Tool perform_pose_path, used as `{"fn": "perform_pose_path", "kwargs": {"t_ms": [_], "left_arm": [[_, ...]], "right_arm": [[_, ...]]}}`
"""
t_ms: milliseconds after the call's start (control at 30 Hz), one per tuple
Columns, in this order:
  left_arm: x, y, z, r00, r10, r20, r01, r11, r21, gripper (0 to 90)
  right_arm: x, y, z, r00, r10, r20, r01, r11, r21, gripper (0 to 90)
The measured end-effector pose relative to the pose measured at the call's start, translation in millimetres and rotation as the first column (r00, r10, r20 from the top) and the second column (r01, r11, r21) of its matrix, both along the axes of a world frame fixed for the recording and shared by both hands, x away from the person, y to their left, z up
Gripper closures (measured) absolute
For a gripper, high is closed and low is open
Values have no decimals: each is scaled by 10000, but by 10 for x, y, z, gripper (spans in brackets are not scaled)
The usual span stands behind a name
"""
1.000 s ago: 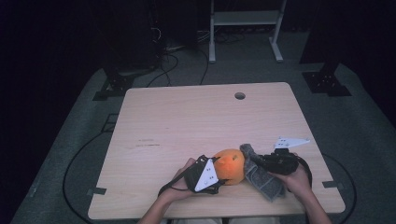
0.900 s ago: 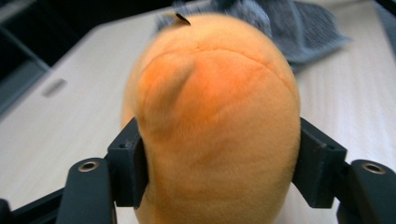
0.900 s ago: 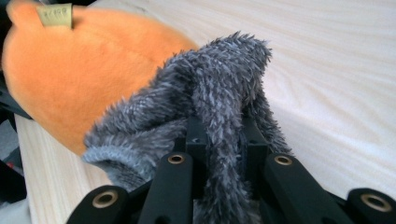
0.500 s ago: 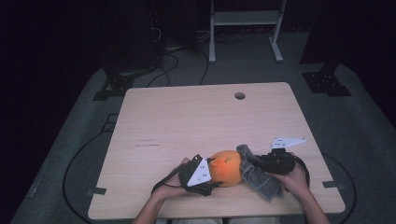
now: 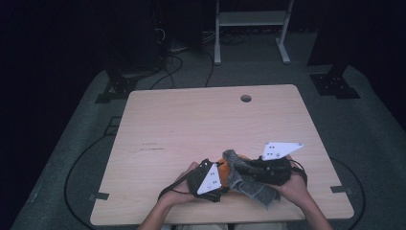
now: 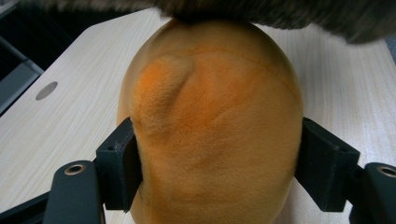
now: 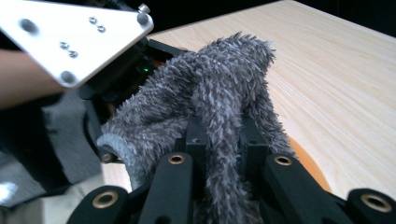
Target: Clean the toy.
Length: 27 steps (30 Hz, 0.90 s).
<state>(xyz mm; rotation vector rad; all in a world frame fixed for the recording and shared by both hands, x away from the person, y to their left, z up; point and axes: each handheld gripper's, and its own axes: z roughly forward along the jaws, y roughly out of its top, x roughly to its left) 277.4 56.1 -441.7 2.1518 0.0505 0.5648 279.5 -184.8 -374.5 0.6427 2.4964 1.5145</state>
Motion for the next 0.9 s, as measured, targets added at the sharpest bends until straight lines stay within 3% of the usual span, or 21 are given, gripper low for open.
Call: {"fn": "perform_pose_path", "kwargs": {"t_ms": [67,167,267,333,467,600,667,700,767,900], "left_arm": [[4,11,-12,9999,17,-104,-18,9999,-110,253],[32,40,-29,9998,-29,-216,24,9998,-208,251],[60,70,-36,9991,-2,-423,-13,9994,-345,246],[75,89,-38,9987,15,-508,-33,9994,-339,242],[98,122,-47,9978,102,-657,-128,9991,-400,230],[122,148,-51,9961,196,-856,-236,9987,-456,206],[126,162,-59,9953,222,-947,-277,9980,-571,203],[128,167,-61,9951,223,-968,-282,9978,-601,203],[136,178,-56,9939,302,-1059,-374,9971,-669,210],[150,145,-45,9922,421,-1176,-547,9928,-1063,247]], "right_arm": [[37,25,-38,9998,-187,113,191,9991,-383,777],[161,-115,-189,9972,-451,-593,468,9985,271,778],[239,-273,-284,9909,-895,-1005,951,9941,526,779],[303,-386,-380,9831,-1250,-1337,1348,9886,673,779],[436,-554,-604,9590,-1504,-2403,1797,9781,1048,778],[513,-606,-758,9392,-1930,-2840,2186,9739,610,778],[529,-610,-821,9315,-2235,-2869,2340,9722,22,778],[530,-611,-833,9314,-2317,-2808,2349,9718,-225,778],[507,-617,-769,9365,-2358,-2597,2424,9702,-71,778],[334,-542,-381,9703,-1779,-1637,1930,9778,819,778]]}}
